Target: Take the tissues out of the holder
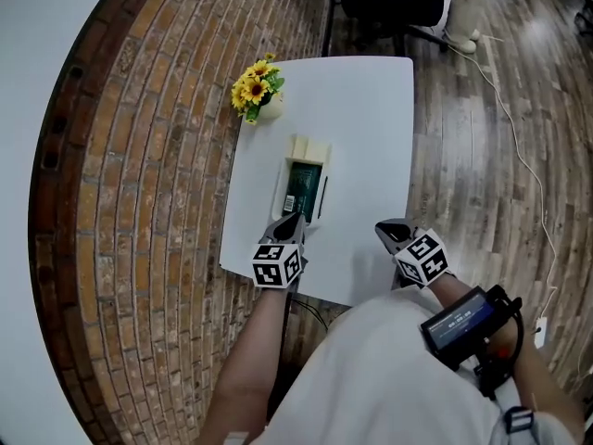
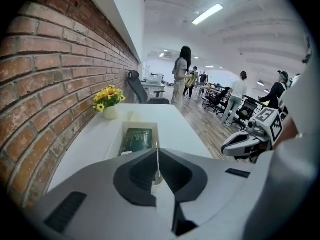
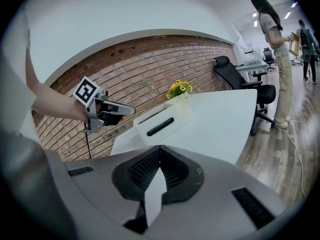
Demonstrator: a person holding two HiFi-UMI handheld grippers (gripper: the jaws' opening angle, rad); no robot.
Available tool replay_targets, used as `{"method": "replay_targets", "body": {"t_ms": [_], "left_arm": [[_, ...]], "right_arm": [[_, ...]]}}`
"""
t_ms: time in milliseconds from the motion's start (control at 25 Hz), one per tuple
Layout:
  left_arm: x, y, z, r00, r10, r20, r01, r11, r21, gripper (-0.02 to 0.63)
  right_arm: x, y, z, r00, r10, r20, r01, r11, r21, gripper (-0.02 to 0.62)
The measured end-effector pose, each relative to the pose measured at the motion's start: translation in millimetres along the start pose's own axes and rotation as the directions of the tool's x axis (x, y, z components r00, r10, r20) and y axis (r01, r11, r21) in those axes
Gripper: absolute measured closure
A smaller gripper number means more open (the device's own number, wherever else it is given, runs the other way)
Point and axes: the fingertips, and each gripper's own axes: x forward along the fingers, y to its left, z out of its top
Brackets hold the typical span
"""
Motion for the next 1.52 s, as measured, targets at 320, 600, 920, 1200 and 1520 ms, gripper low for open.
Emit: {"method": "replay_targets", "body": {"t_ms": [320,600,920,1200,1520], "left_arm": [[24.5,27.5,10.2,0.995,0.021,-0.093,-0.014,0.997,0.075,0.592],[53.3,31.0,4.0,0.981,0.017,-0.195,0.002,0.995,0.097,0.46],[79.8,41.0,7.5,0.956,0.064,-0.288,-0.016,0.986,0.164,0.386],[86.2,51.4,1.1,0.929,0.084,-0.361,-0.025,0.986,0.166,0.357],[90.6,52.8,-9.9,0.898,0.063,-0.436,-0.021,0.995,0.1,0.311]], "right_arm": [[-1.4,-5.4,-1.9,1.0,-0.017,0.017,0.017,0.999,0.031,0.589],[-9.9,-12.0,-11.6,0.999,-0.047,0.017,0.046,0.997,0.058,0.589],[-15.8,-20.4,-20.0,0.996,-0.085,0.02,0.083,0.992,0.098,0.589],[-19.0,-26.4,-24.8,0.994,-0.109,0.026,0.105,0.986,0.13,0.589],[-19.0,-26.1,-26.4,0.994,-0.105,0.024,0.101,0.985,0.139,0.589]]}}
